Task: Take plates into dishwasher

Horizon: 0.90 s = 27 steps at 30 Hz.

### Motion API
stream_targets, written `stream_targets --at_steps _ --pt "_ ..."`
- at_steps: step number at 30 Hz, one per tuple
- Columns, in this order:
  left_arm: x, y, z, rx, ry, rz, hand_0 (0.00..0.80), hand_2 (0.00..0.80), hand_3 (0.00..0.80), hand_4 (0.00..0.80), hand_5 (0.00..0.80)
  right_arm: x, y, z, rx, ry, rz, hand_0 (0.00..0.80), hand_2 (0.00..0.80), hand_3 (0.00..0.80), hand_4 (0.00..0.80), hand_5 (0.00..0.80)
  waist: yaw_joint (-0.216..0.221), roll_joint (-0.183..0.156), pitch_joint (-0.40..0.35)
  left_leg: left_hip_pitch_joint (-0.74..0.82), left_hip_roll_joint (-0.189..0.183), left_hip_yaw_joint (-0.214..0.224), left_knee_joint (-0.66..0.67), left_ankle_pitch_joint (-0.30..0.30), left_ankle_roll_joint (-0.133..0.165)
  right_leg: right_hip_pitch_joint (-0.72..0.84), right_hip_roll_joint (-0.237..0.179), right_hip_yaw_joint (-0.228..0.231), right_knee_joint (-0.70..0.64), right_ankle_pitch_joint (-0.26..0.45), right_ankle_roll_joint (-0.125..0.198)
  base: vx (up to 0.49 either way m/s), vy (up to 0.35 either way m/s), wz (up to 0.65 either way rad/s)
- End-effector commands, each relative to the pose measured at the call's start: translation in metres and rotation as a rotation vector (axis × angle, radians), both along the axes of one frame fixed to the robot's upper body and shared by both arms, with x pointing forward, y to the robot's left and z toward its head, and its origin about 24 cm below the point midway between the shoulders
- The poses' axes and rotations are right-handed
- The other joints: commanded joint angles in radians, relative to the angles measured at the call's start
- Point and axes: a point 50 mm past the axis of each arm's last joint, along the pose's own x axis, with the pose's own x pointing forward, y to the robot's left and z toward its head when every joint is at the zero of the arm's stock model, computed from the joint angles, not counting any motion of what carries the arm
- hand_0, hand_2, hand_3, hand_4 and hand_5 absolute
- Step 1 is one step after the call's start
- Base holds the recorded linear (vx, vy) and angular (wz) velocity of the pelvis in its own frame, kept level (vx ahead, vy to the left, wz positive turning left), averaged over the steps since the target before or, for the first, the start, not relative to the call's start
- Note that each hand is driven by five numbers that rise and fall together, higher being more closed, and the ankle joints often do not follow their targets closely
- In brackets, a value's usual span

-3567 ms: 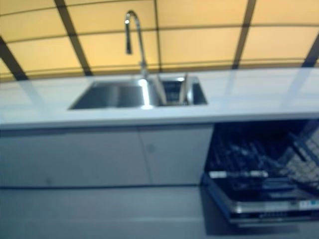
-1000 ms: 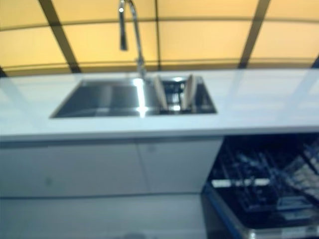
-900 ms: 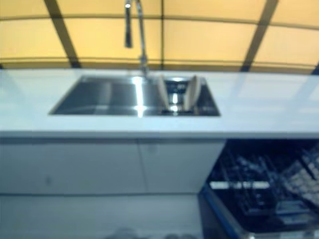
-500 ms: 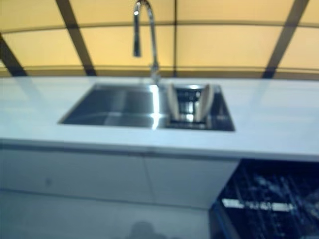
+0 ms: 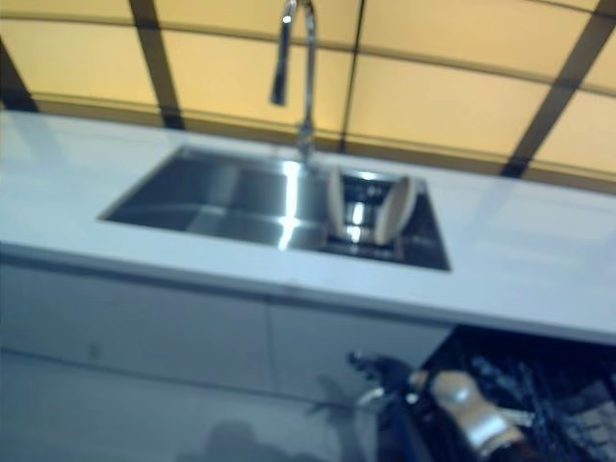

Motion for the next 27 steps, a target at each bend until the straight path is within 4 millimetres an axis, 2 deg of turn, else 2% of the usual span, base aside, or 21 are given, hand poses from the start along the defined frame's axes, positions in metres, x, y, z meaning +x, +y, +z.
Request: stream_targets --at_steps 1,2,3,6,8,10,11,16,17,20,24,25,26,27 --pt "0.011 -0.001 0.001 0.004 -0.028 -0.042 0.000 0.000 0.000 0.000 0.000 0.019 0.016 0.057 0.409 -0.104 0.078 0.000 0.000 0.000 0.000 0.000 -0.027 0.006 0.032 -0.050 -0.009 0.080 0.009 0.004 0.069 0.018 -0.056 0.036 0.085 -0.084 0.128 0.085 -0.015 -0.01" --pt "0.008 -0.002 0.000 0.005 -0.021 -0.047 0.000 0.000 0.000 0.000 0.000 0.028 0.014 0.073 0.558 -0.144 0.032 0.000 0.000 0.000 0.000 0.000 -0.028 0.009 0.024 -0.044 -0.008 0.082 0.005 0.001 0.069 0.024 -0.057 0.038 0.083 -0.087 0.131 0.082 -0.012 -0.02" --pt "0.006 -0.004 -0.001 0.004 -0.016 -0.051 0.000 0.000 0.000 0.000 0.000 0.033 0.012 0.082 0.636 -0.181 -0.003 0.000 0.000 0.000 0.000 0.000 -0.027 0.010 0.018 -0.040 -0.007 0.081 0.004 -0.003 0.069 0.029 -0.057 0.039 0.082 -0.090 0.133 0.080 -0.012 -0.04" --pt "0.000 -0.009 -0.004 -0.003 -0.002 -0.068 0.000 0.000 0.000 0.000 0.000 0.044 0.005 0.106 0.824 -0.286 -0.094 0.000 0.000 0.000 0.000 0.000 -0.025 0.017 0.004 -0.027 -0.007 0.079 -0.007 -0.009 0.072 0.045 -0.059 0.037 0.070 -0.094 0.134 0.066 -0.011 -0.05" --pt "0.000 -0.010 -0.005 -0.005 0.002 -0.073 0.000 0.000 0.000 0.000 0.000 0.047 0.001 0.113 0.872 -0.322 -0.128 0.000 0.000 0.000 0.000 0.000 -0.024 0.019 0.001 -0.024 -0.007 0.077 -0.009 -0.010 0.072 0.052 -0.060 0.036 0.066 -0.095 0.135 0.045 -0.010 -0.03" --pt "-0.002 -0.011 -0.005 -0.008 0.010 -0.083 0.000 0.000 0.000 0.000 0.000 0.055 -0.010 0.131 0.986 -0.406 -0.211 0.000 0.000 0.000 0.000 0.000 -0.021 0.022 -0.005 -0.015 -0.007 0.075 -0.011 -0.016 0.072 0.066 -0.061 0.034 0.060 -0.103 0.133 0.071 -0.023 -0.01" --pt "-0.003 -0.011 -0.006 -0.008 0.020 -0.091 0.000 0.000 0.000 0.000 0.000 0.063 -0.023 0.149 1.062 -0.473 -0.306 0.000 0.000 0.000 0.000 0.000 -0.019 0.023 -0.011 -0.009 -0.007 0.071 -0.013 -0.021 0.070 0.078 -0.062 0.030 0.056 -0.110 0.131 0.086 -0.034 0.01" --pt "-0.004 -0.013 -0.007 -0.008 0.042 -0.106 0.000 0.000 0.000 0.000 0.000 0.078 -0.075 0.198 1.207 -0.629 -0.643 0.000 0.000 0.000 0.000 0.000 -0.012 0.027 -0.023 0.008 -0.005 0.064 -0.018 -0.028 0.064 0.101 -0.064 0.017 0.064 -0.135 0.123 0.078 -0.029 0.02" --pt "-0.004 -0.013 -0.007 -0.008 0.044 -0.107 0.000 0.000 0.000 0.000 0.000 0.078 -0.084 0.205 1.207 -0.658 -0.694 0.000 0.000 0.000 0.000 0.000 -0.011 0.028 -0.023 0.011 -0.005 0.062 -0.018 -0.029 0.062 0.104 -0.063 0.015 0.069 -0.140 0.121 0.087 -0.031 0.03" --pt "-0.004 -0.013 -0.007 -0.007 0.053 -0.097 0.000 0.000 0.000 0.000 0.000 0.081 -0.123 0.223 1.113 -0.725 -0.994 0.000 0.000 0.000 0.000 0.000 -0.009 0.027 -0.027 0.017 -0.003 0.055 -0.015 -0.031 0.057 0.113 -0.062 0.009 0.087 -0.160 0.112 0.102 -0.052 0.03" --pt "-0.002 -0.014 -0.007 -0.015 0.039 0.023 0.000 0.000 0.000 0.000 0.000 0.079 -0.161 0.244 0.811 -0.807 -1.321 0.000 0.000 0.000 0.000 0.000 -0.008 0.010 -0.027 0.005 0.007 0.054 0.063 -0.061 0.045 0.120 -0.060 0.019 0.099 -0.185 0.085 0.110 -0.115 0.02" --pt "-0.004 -0.015 -0.008 -0.008 0.039 0.068 0.000 0.000 0.000 0.000 0.000 0.078 -0.171 0.253 0.735 -0.836 -1.390 0.000 0.000 0.000 0.000 0.000 -0.003 -0.002 -0.022 -0.021 0.018 0.064 0.142 -0.081 0.035 0.122 -0.061 0.023 0.100 -0.187 0.067 0.100 -0.184 0.00" --pt "-0.006 -0.014 -0.008 -0.006 0.039 0.081 0.000 0.000 0.000 0.000 0.000 0.079 -0.176 0.259 0.688 -0.830 -1.451 0.000 0.000 0.000 0.000 0.000 0.006 -0.019 -0.008 -0.074 0.029 0.080 0.297 -0.069 0.025 0.130 -0.063 0.028 0.096 -0.183 0.048 0.049 -0.185 -0.01" --pt "-0.008 -0.015 -0.009 -0.005 0.038 0.082 0.000 0.000 0.000 0.000 0.000 0.079 -0.179 0.262 0.631 -0.837 -1.516 0.000 0.000 0.000 0.000 0.000 0.019 -0.022 0.011 -0.153 0.038 0.075 0.466 -0.040 0.016 0.134 -0.056 0.020 0.096 -0.178 0.030 -0.008 -0.165 -0.02"
